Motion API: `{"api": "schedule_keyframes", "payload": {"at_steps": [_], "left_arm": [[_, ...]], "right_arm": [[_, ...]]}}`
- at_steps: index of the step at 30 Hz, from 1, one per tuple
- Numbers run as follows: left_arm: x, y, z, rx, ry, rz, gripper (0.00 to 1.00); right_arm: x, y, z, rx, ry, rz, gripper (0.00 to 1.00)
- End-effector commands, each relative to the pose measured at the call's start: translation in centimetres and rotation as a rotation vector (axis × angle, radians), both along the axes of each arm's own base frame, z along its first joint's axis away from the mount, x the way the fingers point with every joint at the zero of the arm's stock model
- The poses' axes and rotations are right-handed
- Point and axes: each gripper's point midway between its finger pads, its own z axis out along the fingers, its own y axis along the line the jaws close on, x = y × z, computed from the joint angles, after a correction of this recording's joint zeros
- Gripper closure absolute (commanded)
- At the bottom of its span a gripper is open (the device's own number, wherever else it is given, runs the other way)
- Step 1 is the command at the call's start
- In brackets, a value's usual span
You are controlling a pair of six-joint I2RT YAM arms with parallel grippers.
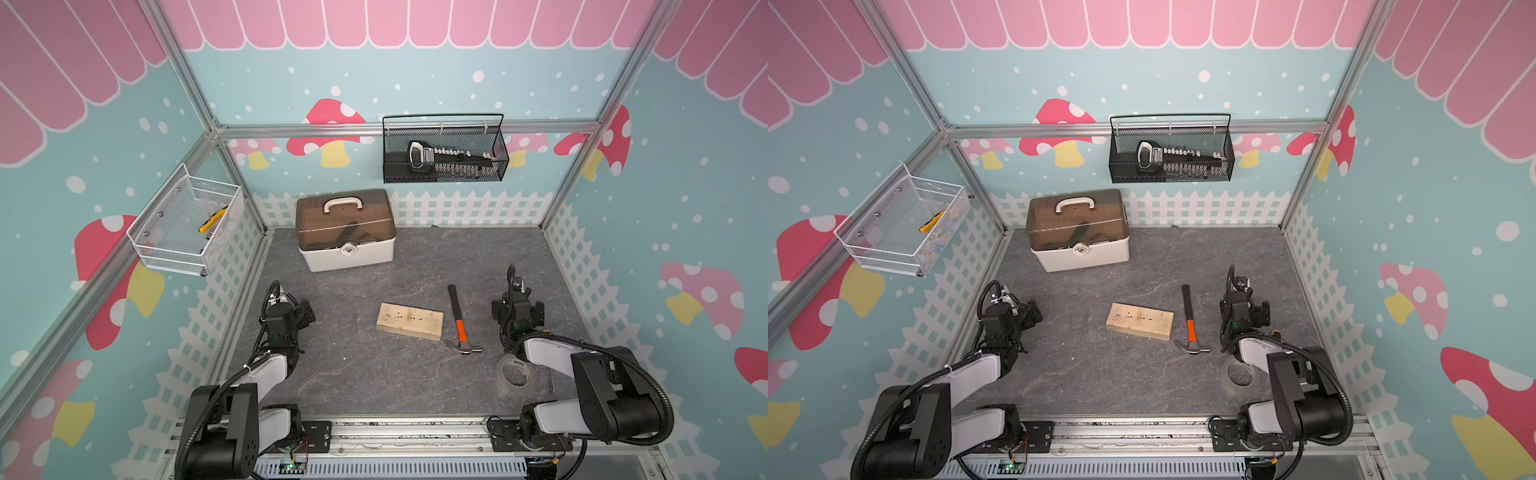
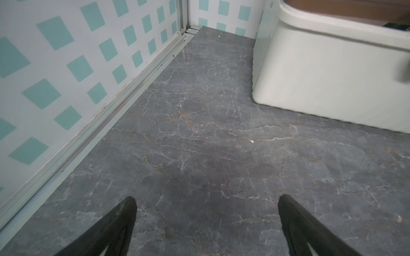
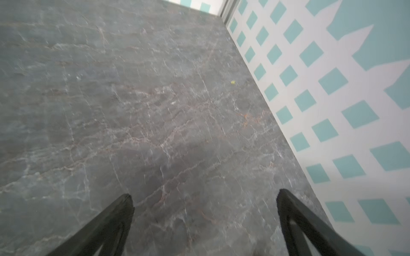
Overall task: Use a claw hammer to pull out a nail
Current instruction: Reset both arms
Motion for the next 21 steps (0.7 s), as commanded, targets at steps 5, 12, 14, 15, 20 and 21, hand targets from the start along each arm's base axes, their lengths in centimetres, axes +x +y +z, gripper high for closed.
{"api": "schedule_keyframes", "payload": {"at_steps": [5, 12, 14, 15, 20, 21], "left_arm": [[5.1, -5.3, 3.2, 0.007, -0.185, -0.348, 0.01], [6.0, -5.2, 1.5, 0.077, -0.104, -0.259, 0.01], [6.1, -5.1, 1.6, 0.089, -0.137, -0.251, 0.01], [6.0, -5.2, 1.7, 0.083, -0.112, -0.255, 0.01], [6.1, -5.2, 1.9, 0.091, -0.148, -0.251, 0.01], [6.0, -5.2, 1.7, 0.085, -0.124, -0.255, 0.01]], "right_arm": [[2.2, 0.2, 2.2, 0.037, -0.243, 0.096, 0.00], [2.2, 0.0, 1.7, 0.083, -0.207, 0.106, 0.00], [2.3, 0.0, 1.8, 0.076, -0.222, 0.109, 0.01], [2.3, 0.0, 1.7, 0.080, -0.216, 0.109, 0.00], [2.4, 0.0, 1.7, 0.081, -0.214, 0.108, 0.00], [2.4, 0.0, 1.6, 0.080, -0.209, 0.110, 0.00]]}}
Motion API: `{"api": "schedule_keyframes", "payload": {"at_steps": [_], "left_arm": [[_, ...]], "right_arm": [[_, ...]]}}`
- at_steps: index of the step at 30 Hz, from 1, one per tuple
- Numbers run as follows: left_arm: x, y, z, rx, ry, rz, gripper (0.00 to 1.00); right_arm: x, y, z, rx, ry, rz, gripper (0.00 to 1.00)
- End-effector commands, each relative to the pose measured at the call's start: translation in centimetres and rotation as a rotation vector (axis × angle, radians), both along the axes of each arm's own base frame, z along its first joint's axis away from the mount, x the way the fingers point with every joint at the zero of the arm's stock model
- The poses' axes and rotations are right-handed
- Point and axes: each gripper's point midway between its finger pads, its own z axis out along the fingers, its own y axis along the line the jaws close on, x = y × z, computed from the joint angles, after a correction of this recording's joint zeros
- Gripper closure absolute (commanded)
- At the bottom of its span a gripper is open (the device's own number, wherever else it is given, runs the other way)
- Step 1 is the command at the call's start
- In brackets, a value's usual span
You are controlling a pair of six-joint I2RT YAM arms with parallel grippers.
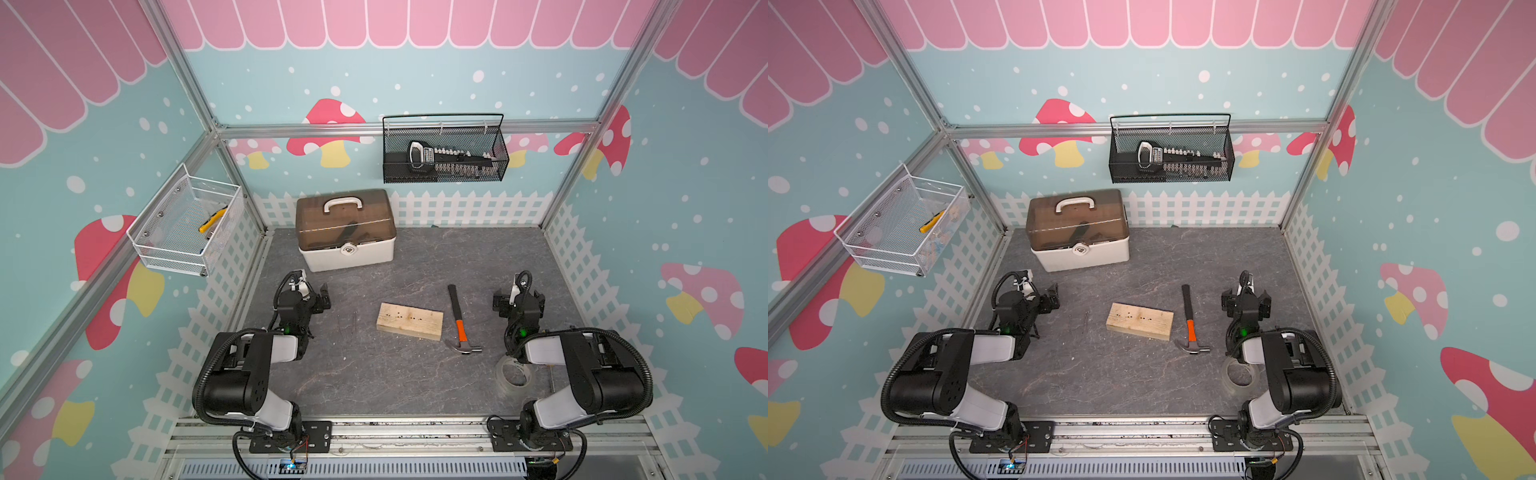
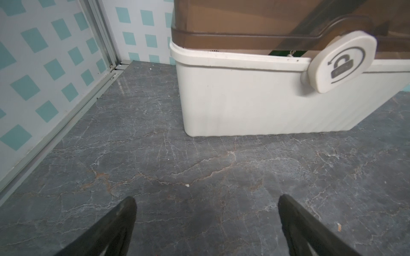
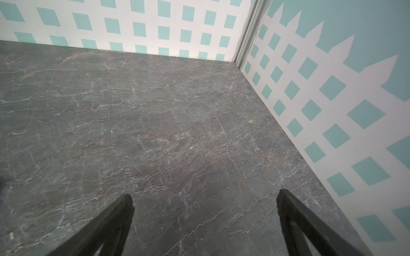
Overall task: Use a claw hammer to pull out a nail
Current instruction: Reset both arms
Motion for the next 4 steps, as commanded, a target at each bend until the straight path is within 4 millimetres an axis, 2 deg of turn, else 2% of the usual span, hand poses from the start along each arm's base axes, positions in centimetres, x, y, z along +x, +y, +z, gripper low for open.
{"api": "schedule_keyframes", "payload": {"at_steps": [1, 4], "left_arm": [[0.63, 0.11, 1.44, 0.033, -0.039, 0.003, 0.01], [0.60, 0.14, 1.30, 0.033, -0.032, 0.004, 0.01]], "right_arm": [[0.28, 0.05, 0.62, -0.006, -0.027, 0.010, 0.00], [0.09, 0.05, 0.68, -0.008, -0.028, 0.010, 0.00]]}}
